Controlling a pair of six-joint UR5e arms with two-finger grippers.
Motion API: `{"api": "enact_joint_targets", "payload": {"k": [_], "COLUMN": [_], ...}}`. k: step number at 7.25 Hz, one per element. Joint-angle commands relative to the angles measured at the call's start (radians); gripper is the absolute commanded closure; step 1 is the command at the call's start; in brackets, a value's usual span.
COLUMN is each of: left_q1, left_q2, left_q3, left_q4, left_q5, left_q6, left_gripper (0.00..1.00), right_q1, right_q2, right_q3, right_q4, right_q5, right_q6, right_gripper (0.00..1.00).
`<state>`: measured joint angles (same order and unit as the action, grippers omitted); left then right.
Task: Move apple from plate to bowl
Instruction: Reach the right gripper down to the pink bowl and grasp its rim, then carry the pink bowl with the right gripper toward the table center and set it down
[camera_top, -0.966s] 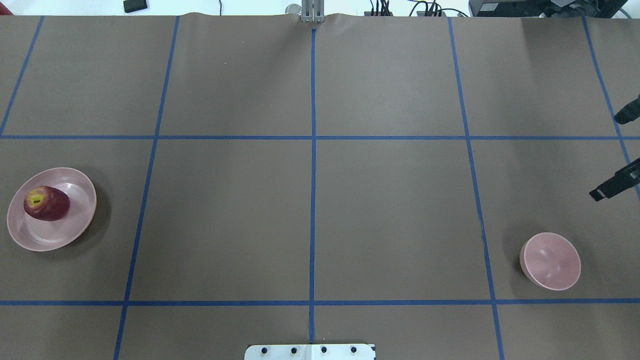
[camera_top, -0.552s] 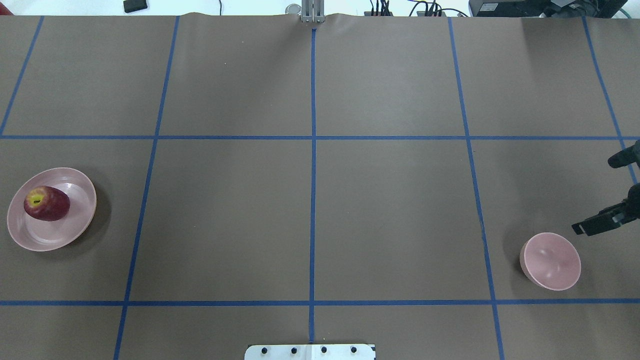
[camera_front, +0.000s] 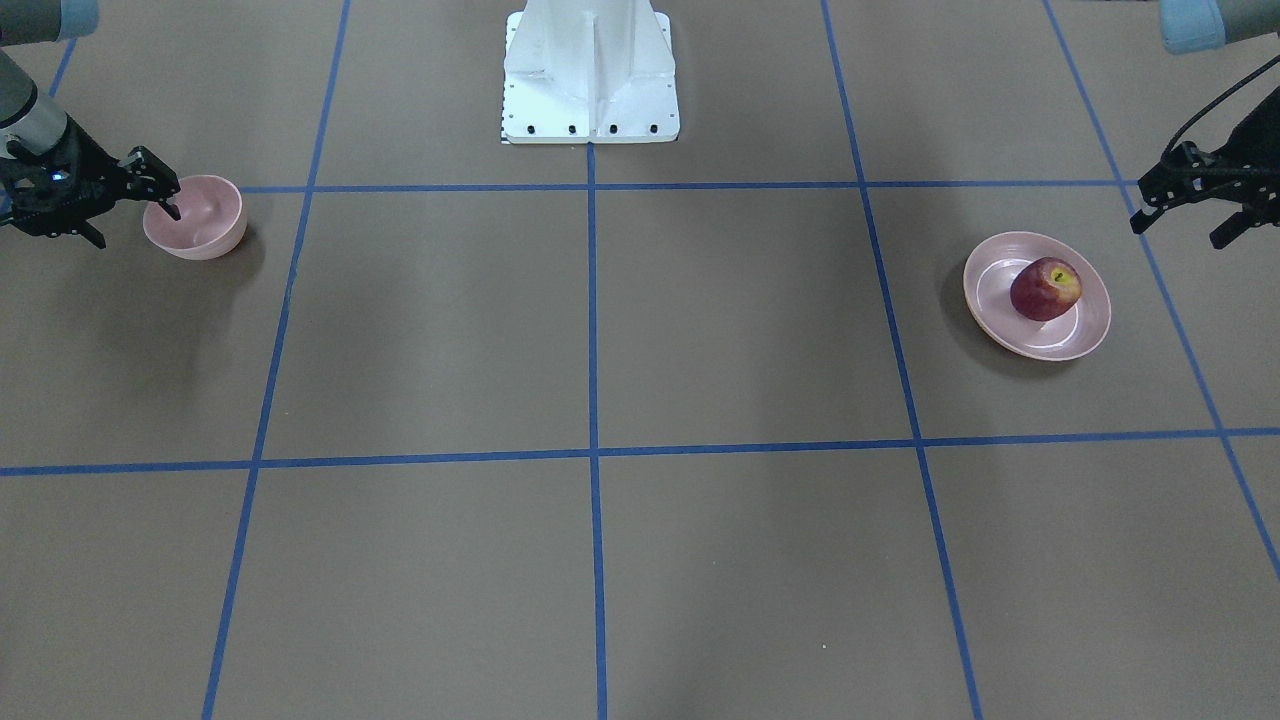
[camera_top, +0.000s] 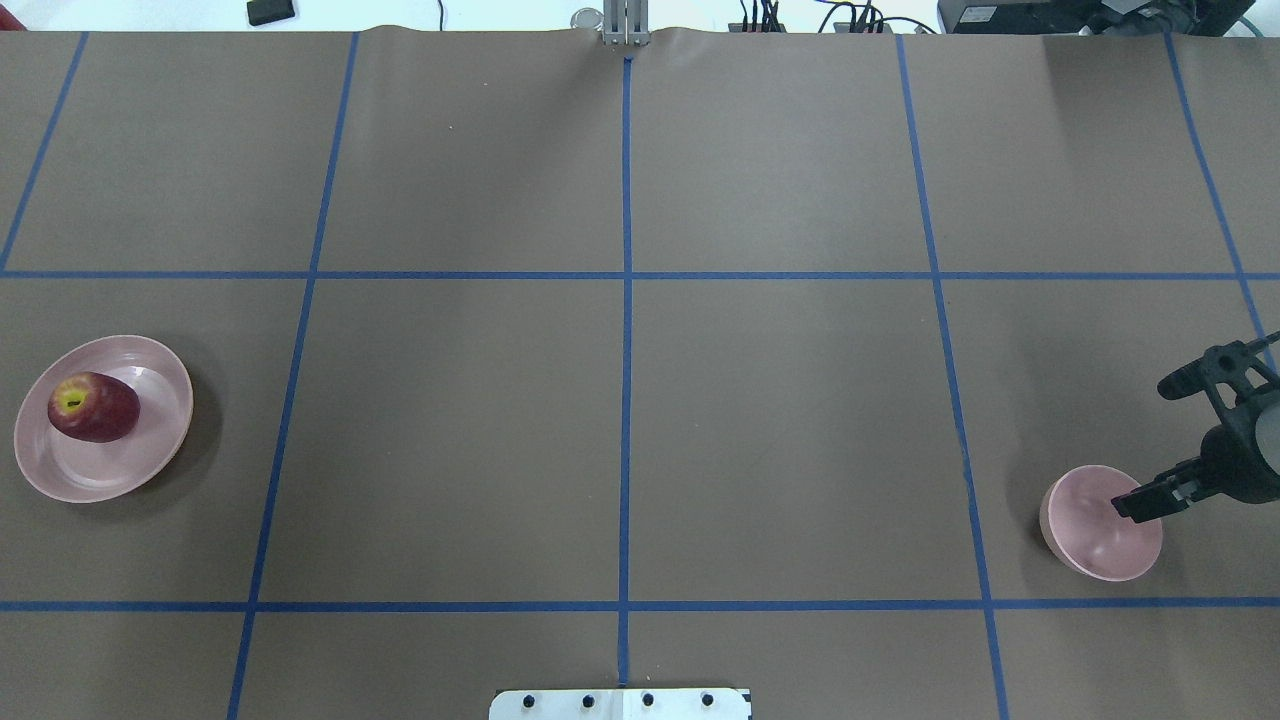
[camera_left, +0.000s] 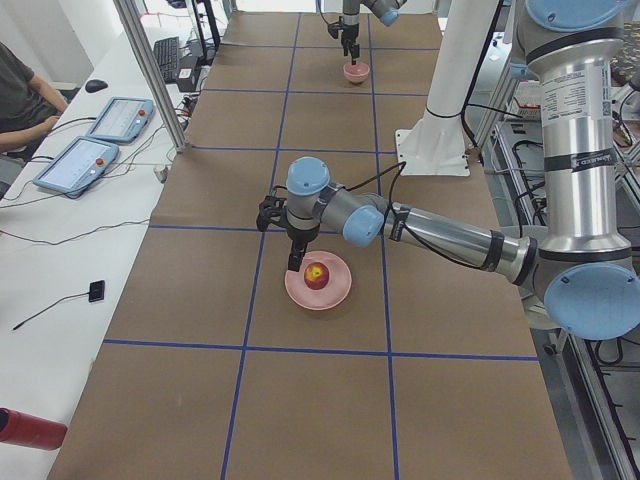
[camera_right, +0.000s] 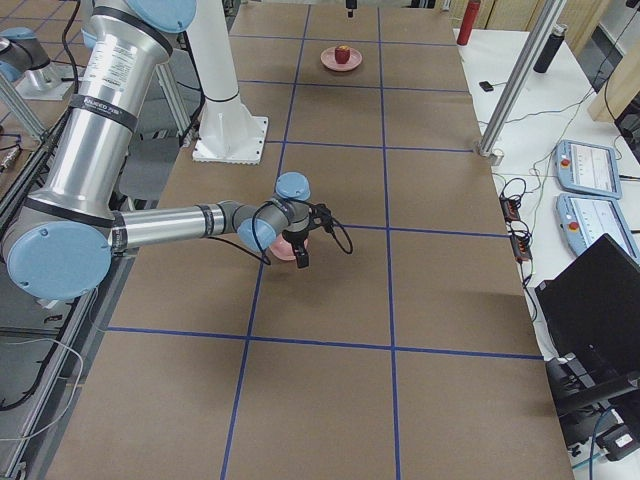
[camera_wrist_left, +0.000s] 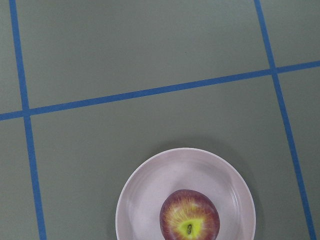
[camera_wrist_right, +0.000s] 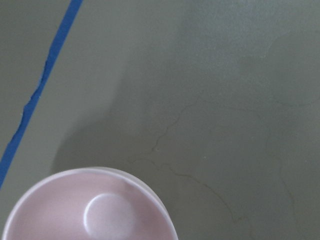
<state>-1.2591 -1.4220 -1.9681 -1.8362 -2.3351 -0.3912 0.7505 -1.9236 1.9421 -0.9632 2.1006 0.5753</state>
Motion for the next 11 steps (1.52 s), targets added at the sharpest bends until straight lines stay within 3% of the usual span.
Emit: {"api": "enact_joint_targets", "payload": {"k": [1, 2, 6, 8, 9, 11], "left_q1": [0.000, 0.000, 0.001, 0.000, 0.001, 0.001], "left_q2": [-0.001, -0.001, -0.001, -0.006, -0.008, -0.001], "left_q3": [0.000, 0.000, 0.003, -0.002, -0.011, -0.006], "left_q4": [0.000, 0.000, 0.000, -0.006, -0.020, -0.018], "left_q5": [-0.001, 0.000, 0.003, -0.013, -0.013, -0.010], "left_q6": [0.000, 0.000, 0.000, -0.081, -0.134, -0.137], "left_gripper": [0.02, 0.02, 0.02, 0.02, 0.02, 0.02], "right_q1": [-0.034, -0.040, -0.023, 0.064, 0.140, 0.159], "right_q2": [0.012, 0.011, -0.014, 0.032, 0.145, 0.524], "right_q3": [-0.018, -0.018, -0.003, 0.015, 0.008, -0.006], "right_q4": [0.003, 0.004, 0.009, 0.006, -0.043, -0.450], "right_q5": [0.010, 0.012, 0.016, 0.109, 0.204, 0.199], "right_q6": [0.047, 0.047, 0.046, 0.122, 0.176, 0.327], "right_gripper": [0.44, 0.99, 1.00, 1.00, 1.00, 1.00]}}
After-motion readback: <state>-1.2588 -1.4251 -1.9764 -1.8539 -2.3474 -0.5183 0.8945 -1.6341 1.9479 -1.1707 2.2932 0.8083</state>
